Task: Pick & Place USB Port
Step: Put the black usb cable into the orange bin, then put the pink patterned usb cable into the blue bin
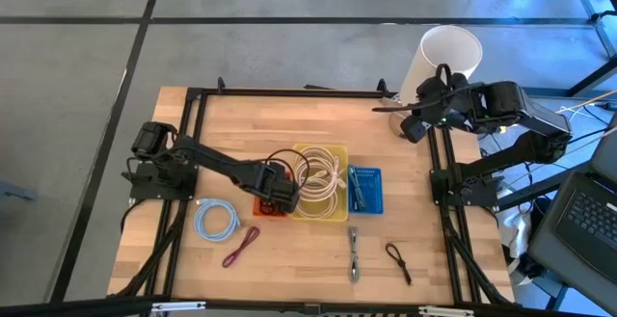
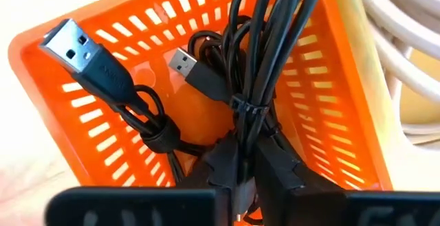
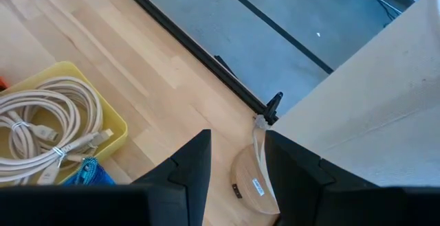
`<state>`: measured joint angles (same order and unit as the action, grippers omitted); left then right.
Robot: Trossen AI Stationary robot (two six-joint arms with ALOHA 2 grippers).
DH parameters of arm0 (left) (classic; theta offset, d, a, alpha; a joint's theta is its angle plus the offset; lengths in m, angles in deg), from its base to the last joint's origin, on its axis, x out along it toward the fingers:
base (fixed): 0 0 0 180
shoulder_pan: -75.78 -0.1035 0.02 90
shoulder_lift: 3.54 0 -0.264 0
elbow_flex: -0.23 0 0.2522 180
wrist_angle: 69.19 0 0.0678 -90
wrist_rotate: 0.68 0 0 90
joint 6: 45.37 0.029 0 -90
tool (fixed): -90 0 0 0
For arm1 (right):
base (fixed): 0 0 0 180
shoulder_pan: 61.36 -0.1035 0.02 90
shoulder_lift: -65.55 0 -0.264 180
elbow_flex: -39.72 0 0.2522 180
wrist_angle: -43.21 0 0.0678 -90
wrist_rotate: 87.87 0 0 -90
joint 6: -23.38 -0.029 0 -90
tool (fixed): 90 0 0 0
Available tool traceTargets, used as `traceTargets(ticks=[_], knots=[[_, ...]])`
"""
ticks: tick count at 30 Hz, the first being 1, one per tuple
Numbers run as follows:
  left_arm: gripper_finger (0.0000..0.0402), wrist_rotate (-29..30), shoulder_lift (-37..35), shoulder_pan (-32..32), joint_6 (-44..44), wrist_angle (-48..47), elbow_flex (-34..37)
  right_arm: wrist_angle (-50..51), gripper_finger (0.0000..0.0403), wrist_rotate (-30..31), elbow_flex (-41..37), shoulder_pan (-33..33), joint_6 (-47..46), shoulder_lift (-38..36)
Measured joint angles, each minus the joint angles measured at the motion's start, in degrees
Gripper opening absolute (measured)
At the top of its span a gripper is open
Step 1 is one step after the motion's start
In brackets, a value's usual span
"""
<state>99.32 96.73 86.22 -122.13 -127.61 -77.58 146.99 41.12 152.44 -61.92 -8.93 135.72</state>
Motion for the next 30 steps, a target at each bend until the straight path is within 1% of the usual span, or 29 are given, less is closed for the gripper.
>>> traceTargets(ticks=[3, 6, 10, 15, 19, 22, 25, 27, 30], knots=[[0.0059, -0.61, -0.02, -0.09, 0.24, 0.24, 0.14, 0.0, 0.014, 0.0, 0.0, 0.0, 0.89, 0.0], [0.01, -1.65, -0.29, 0.05, 0.55, -0.19, 0.26, 0.0, 0.014, 0.0, 0.0, 0.0, 1.38, 0.0], [0.0151, -5.06, -1.53, 0.18, 1.12, -0.64, 0.24, 0.0, 0.014, 0.05, 0.0, 0.0, 1.48, 0.0], [0.0197, -6.53, -6.69, 0.11, 1.53, -0.46, 0.24, 0.0, 0.014, 0.44, 0.02, 0.0, 2.61, 0.0], [0.0212, -5.43, -13.8, 0.65, 1.05, -0.97, 0.22, -0.01, 0.014, 0.46, 0.02, 0.0, 2.75, 0.0], [0.0212, -3.28, -19.36, 1.95, 1.46, -1.18, 0.11, 0.0, 0.014, 0.46, 0.02, 0.0, 2.75, 0.0], [0.0209, -1.77, -23.95, 4.23, 4.12, -1.5, 0.11, 0.0, 0.014, 0.46, 0.02, 0.0, 2.77, 0.01], [0.0208, -1.85, -26.28, 6.17, 5.57, -1.79, 0.11, 0.0, 0.014, 0.77, 0.02, 0.0, 2.76, 0.01], [0.0208, -3.6, -28.4, 9.44, 8.03, -1.88, 0.11, 0.0, 0.014, 1.68, 0.02, 0.02, 2.75, 0.02]])
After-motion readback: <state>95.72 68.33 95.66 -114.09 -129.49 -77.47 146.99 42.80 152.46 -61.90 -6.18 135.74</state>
